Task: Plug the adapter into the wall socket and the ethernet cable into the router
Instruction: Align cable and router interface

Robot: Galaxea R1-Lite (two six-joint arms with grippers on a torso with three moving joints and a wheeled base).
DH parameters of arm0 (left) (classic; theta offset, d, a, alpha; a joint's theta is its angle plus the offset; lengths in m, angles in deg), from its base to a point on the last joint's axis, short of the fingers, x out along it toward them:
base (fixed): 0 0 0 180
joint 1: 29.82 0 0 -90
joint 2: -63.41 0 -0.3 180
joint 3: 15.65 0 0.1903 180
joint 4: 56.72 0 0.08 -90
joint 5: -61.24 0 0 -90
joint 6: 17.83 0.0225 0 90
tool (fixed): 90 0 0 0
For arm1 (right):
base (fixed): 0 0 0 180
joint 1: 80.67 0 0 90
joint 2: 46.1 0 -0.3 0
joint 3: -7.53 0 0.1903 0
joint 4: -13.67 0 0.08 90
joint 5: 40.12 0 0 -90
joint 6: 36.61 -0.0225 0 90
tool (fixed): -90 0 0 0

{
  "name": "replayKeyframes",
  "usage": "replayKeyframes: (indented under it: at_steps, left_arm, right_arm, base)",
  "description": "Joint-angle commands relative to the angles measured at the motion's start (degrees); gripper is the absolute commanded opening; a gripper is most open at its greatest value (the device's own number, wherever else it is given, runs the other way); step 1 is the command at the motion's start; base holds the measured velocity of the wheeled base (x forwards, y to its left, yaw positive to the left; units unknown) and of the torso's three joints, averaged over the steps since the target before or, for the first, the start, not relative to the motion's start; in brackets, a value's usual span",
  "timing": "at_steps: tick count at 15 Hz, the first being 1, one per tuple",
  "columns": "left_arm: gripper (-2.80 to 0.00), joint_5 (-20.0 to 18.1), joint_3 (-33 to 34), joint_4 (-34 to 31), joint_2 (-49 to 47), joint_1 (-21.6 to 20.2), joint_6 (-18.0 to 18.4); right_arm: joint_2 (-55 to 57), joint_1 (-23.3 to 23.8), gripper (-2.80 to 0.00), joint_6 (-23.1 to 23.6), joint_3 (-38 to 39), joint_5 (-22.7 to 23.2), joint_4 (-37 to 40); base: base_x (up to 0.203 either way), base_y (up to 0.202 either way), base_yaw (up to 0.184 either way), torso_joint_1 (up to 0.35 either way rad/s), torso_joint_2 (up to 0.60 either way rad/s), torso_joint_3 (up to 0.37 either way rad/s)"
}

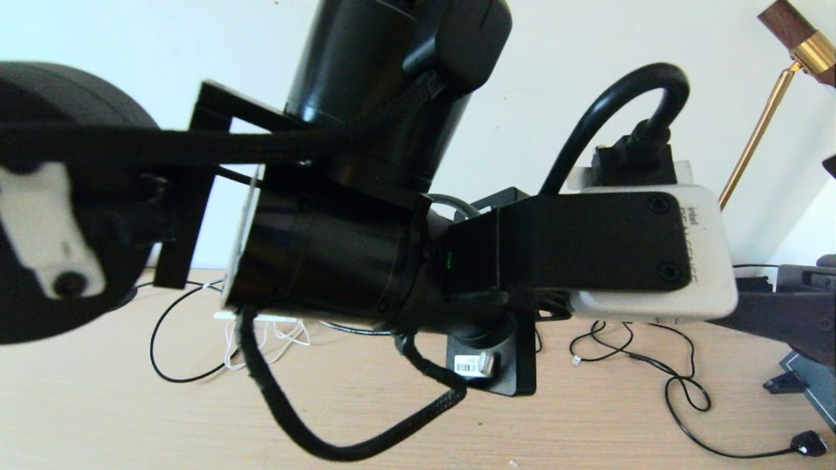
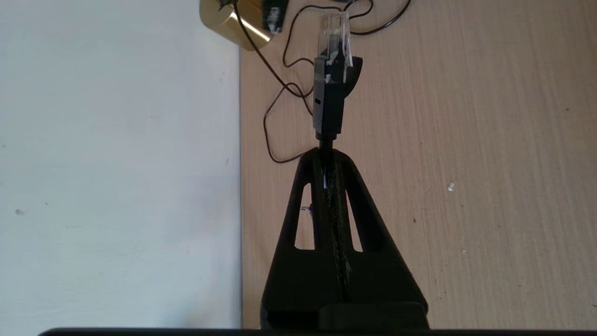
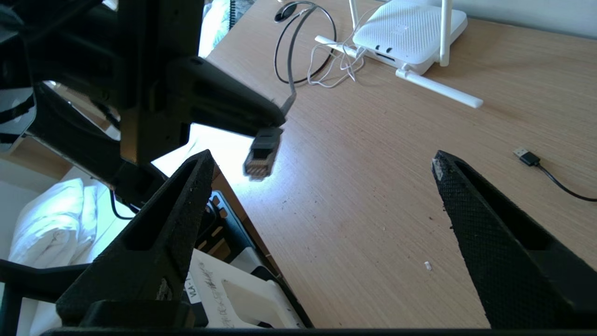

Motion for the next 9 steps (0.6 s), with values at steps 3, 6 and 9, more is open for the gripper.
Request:
replayKeyframes:
  at_steps: [3,6,9]
  left_arm:
    - [-2.8,-0.59,-2.3,0.15,-2.53,-0.95,0.1]
    - [-2.8,-0.6,-3.9,2.81,-4.06,-0.95,0.1]
    - [-2.8,-0.6,-3.9,2.82,-4.21,-0.95,0.19]
  right_arm:
    - [-0.06,-0.07,0.0,-0.33,-0.03,-0.27,-0.22]
    - [-0.06,-0.15,0.0,-0.37,0.06,-0.27,-0.31]
    - [-0.03,-0.11,0.0,-0.44,0.37,-0.29,-1.54]
  base:
    - [0.0,0.0,0.0,0.0,0.0,0.0]
    - [0.0,0.0,0.0,0.0,0.0,0.0]
    - [0.0,0.0,0.0,0.0,0.0,0.0]
